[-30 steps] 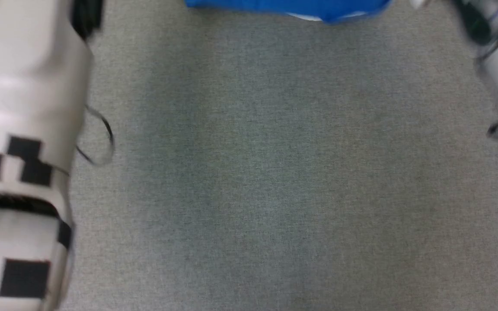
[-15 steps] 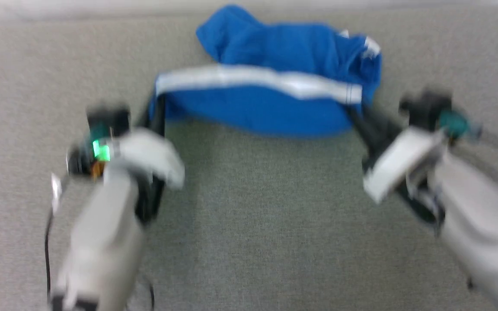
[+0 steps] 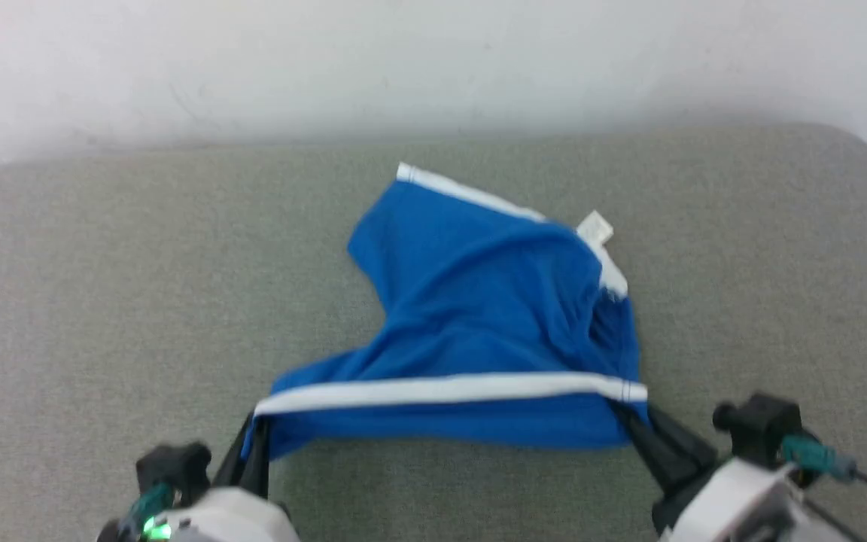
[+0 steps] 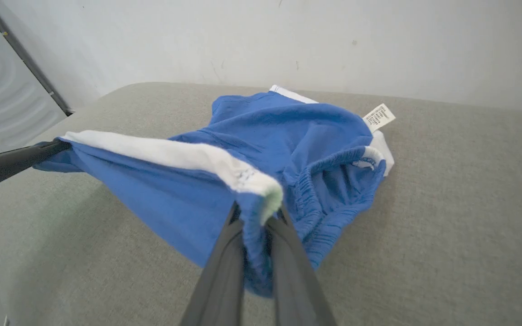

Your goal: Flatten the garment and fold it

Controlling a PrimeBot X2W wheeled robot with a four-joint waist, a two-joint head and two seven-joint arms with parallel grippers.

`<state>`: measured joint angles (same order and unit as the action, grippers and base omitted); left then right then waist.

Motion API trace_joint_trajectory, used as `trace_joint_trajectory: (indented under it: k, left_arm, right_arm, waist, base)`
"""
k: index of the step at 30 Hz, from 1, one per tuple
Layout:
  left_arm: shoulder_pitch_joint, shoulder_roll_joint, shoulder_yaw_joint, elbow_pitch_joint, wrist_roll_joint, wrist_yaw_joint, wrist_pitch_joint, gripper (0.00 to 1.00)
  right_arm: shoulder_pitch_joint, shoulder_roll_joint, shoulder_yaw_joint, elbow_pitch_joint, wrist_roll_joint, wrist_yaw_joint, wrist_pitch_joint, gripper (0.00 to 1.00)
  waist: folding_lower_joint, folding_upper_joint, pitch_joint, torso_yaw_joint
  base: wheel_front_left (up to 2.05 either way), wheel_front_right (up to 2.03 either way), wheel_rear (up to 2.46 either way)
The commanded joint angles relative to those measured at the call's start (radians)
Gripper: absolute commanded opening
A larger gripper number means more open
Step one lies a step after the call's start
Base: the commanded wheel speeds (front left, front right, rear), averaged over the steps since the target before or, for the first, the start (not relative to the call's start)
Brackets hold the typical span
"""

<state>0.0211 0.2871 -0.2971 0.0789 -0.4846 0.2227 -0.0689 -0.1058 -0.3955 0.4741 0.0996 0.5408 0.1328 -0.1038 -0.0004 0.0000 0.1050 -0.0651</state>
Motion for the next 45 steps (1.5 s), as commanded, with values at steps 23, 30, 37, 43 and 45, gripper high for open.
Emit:
trace_joint_trajectory:
  k: [23,30,37,43,45]
  left_arm:
    - [-0.483,0.054,-0.066,0.036,0.019,-0.121,0.219,0.0]
    - [-0.767,0.003,-0.114,0.385,0.041,-0.203,0.23,0.0]
    - [-0.923,-0.051,-0.121,0.687,0.048,-0.225,0.167,0.0]
    - [-0.962,-0.081,-0.109,0.859,0.012,-0.266,0.132,1.0]
    - [-0.958,-0.089,-0.102,0.883,0.002,-0.273,0.089,1.0]
  right_arm:
    - [-0.021,0.232,-0.269,-0.065,-0.028,-0.002,0.29,0.0]
    - [-0.197,0.264,-0.259,0.124,0.03,-0.002,0.247,0.0]
    - [-0.313,0.277,-0.195,0.292,0.07,-0.002,0.173,0.1]
    - [-0.351,0.272,-0.107,0.36,0.091,-0.002,0.088,1.0]
    - [-0.347,0.264,-0.089,0.359,0.092,-0.002,0.036,1.0]
  waist:
    - [0.0004,0.0,0.154,-0.042]
    - [0.0004,0.0,0.237,-0.116]
    - [0.0004,0.0,0.278,-0.174]
    - [0.0004,0.0,0.273,-0.191]
    - [0.0004,0.0,0.26,-0.184]
  base:
    - [0.0,0.0,0.0]
    - [0.0,0.0,0.0]
    - [0.0,0.0,0.0]
    - [0.0,0.0,0.0]
    - [0.0,0.0,0.0]
